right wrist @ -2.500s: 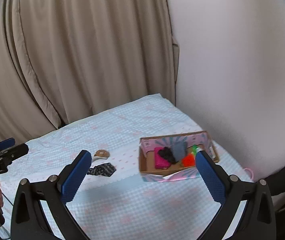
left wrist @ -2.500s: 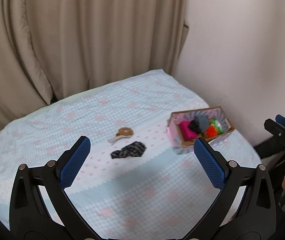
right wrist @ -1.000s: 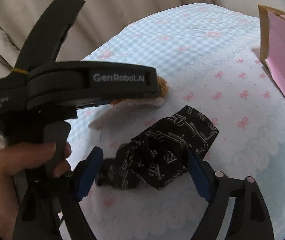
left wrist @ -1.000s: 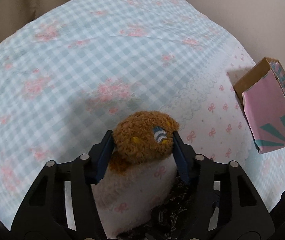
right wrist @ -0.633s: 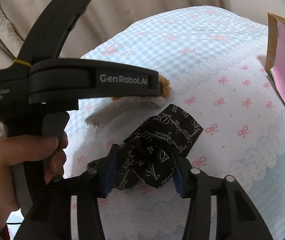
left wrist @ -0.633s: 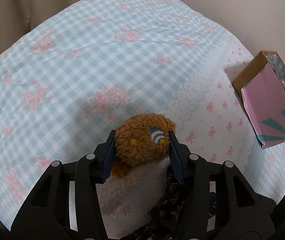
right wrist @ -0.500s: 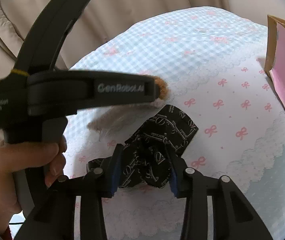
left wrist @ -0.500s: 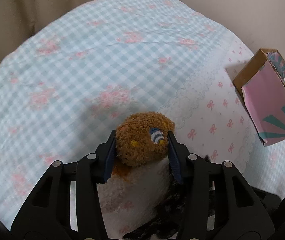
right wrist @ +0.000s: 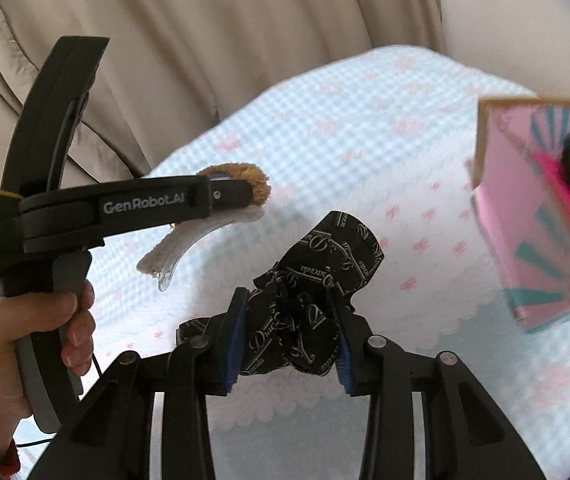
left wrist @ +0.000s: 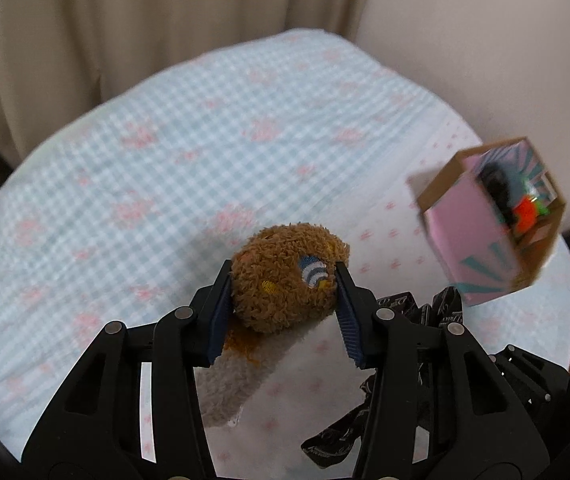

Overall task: Organize soft objects
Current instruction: 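Carry the plush clip and black cloth into the box and open both tools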

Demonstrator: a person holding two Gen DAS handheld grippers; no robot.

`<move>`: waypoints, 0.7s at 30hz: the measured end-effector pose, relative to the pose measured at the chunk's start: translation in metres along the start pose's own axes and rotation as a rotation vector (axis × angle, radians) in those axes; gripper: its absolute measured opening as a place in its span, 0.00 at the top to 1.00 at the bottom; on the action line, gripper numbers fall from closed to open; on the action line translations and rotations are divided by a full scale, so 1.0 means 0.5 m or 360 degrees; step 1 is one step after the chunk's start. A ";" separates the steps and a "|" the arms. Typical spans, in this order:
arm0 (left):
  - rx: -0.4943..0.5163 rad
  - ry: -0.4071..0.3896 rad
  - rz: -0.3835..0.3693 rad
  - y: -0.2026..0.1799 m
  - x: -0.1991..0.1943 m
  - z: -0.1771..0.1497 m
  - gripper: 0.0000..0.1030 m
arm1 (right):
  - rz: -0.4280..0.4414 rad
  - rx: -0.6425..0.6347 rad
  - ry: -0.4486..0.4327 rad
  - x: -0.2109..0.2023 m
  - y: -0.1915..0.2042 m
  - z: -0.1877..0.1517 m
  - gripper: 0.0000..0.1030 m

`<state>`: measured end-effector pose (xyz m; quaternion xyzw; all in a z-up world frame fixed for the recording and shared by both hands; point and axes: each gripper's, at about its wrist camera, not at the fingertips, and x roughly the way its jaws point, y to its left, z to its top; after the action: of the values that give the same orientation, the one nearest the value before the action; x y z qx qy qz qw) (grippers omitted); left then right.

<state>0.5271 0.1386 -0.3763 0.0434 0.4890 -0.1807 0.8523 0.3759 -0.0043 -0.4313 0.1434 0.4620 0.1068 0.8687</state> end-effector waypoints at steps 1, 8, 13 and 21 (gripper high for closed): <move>-0.0010 -0.0015 -0.0007 -0.008 -0.023 0.007 0.58 | -0.0002 -0.0002 -0.0008 -0.016 0.007 0.013 0.66; -0.0039 -0.0119 0.0008 -0.088 -0.200 0.053 0.58 | -0.0003 -0.0070 -0.0102 -0.216 0.042 0.065 0.66; -0.0040 -0.0174 0.0032 -0.169 -0.312 0.079 0.58 | -0.0001 -0.0110 -0.0167 -0.341 0.040 0.112 0.66; -0.0155 -0.0246 0.0041 -0.315 -0.441 0.100 0.58 | 0.0014 -0.0172 -0.0213 -0.526 -0.015 0.172 0.66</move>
<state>0.4121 0.0378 -0.1468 -0.0060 0.4294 -0.1485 0.8908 0.3035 -0.1080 -0.1853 0.1052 0.3958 0.1254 0.9036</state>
